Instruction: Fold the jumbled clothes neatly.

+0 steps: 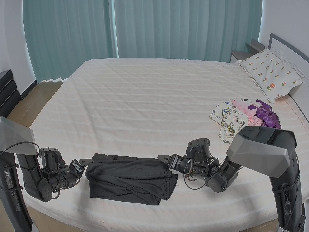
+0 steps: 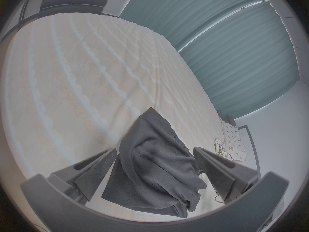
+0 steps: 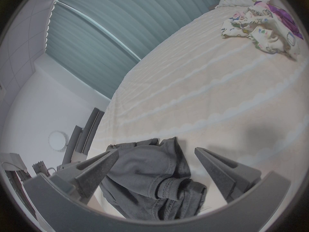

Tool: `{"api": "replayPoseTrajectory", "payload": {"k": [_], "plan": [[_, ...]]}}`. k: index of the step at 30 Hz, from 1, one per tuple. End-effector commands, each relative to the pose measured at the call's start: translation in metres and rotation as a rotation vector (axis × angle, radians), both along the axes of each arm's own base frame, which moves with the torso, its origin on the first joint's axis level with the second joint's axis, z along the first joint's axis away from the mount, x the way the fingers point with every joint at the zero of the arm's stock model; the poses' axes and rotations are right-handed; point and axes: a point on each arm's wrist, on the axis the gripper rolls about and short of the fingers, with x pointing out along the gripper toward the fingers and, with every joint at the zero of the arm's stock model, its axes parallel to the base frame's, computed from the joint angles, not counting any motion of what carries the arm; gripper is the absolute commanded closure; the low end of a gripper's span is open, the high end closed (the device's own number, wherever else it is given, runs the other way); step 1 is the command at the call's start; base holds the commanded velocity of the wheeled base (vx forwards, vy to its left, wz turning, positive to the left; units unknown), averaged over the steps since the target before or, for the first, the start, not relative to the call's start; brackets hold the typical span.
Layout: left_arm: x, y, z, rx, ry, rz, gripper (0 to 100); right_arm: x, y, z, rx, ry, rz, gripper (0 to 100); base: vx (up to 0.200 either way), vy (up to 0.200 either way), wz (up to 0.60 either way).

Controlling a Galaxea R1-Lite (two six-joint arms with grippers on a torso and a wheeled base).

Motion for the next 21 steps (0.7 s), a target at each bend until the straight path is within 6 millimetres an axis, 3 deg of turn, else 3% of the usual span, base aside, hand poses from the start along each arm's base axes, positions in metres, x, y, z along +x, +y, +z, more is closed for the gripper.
{"api": "replayPoseTrajectory", "payload": {"k": [1, 9, 12, 15, 21], "plan": [[-0.001, 0.000, -0.004, 0.002, 0.015, 0.001, 0, 0.000, 0.005, -0.019, -0.016, 0.025, 0.032, 0, 0.000, 0.000, 0.00], [-0.002, 0.000, -0.003, 0.002, 0.018, 0.001, 0, 0.004, 0.002, -0.021, -0.007, -0.003, 0.096, 0, 0.000, 0.000, 0.00], [-0.002, -0.001, -0.003, 0.001, 0.018, 0.000, 0, 0.012, -0.002, -0.023, 0.019, -0.013, 0.114, 0, 0.000, 0.000, 0.00], [-0.002, -0.001, -0.003, 0.002, 0.018, 0.001, 0, 0.027, 0.003, -0.040, 0.013, -0.026, 0.090, 0, 0.000, 0.000, 0.00], [-0.001, 0.000, -0.004, 0.002, 0.017, 0.003, 0, 0.031, 0.006, -0.039, -0.002, -0.059, 0.105, 0, 0.000, 0.000, 0.00]]}}
